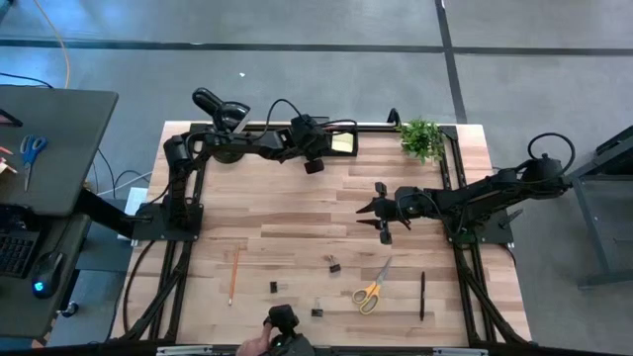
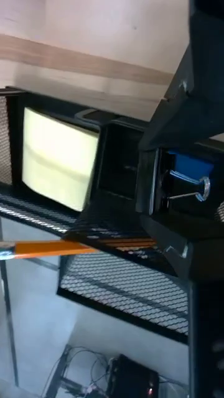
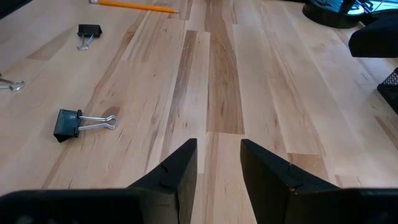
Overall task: Pick and place office supplies into organizer
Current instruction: Put the black binder clip into the black desk organizer
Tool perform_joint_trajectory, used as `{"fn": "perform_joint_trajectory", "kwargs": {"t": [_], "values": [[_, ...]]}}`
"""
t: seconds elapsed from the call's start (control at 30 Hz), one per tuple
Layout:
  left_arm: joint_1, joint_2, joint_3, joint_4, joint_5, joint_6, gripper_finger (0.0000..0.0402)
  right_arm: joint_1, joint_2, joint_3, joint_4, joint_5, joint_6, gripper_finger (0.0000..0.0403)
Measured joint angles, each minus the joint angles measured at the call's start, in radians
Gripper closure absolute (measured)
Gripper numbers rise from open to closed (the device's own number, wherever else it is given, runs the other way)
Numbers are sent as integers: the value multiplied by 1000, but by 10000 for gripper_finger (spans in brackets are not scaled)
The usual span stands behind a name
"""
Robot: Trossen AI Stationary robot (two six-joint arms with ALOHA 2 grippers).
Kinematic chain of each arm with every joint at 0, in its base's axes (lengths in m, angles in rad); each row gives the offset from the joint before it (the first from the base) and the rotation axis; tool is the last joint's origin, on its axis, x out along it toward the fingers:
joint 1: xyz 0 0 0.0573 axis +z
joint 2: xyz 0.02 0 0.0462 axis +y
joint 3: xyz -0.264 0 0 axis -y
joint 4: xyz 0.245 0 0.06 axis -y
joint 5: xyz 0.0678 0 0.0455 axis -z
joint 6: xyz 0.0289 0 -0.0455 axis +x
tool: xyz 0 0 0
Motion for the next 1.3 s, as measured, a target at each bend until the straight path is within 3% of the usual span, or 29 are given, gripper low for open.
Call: {"fn": "perform_joint_trajectory", "kwargs": {"t": [0.27, 0.5, 0.63, 0.73, 1.03, 1.3], "values": [[-2, 0, 0, -33, 2, -49, 150, 0, 0, 0, 0, 0, 0, 287], [-32, -14, 5, -122, -58, -62, 126, 0, 0, 0, 0, 0, -1, 287], [-91, -39, 95, -311, -85, -128, 136, 0, 0, 0, -4, 0, -1, 287], [-147, -60, 172, -456, -42, -202, 151, 0, 0, 0, -8, -18, 5, 287], [-381, -111, 188, -572, 10, -338, 205, 10, 0, 0, -26, -61, 53, 287], [-613, -111, 188, -678, 9, -517, 244, 105, 0, -1, -74, -64, 72, 287]]}}
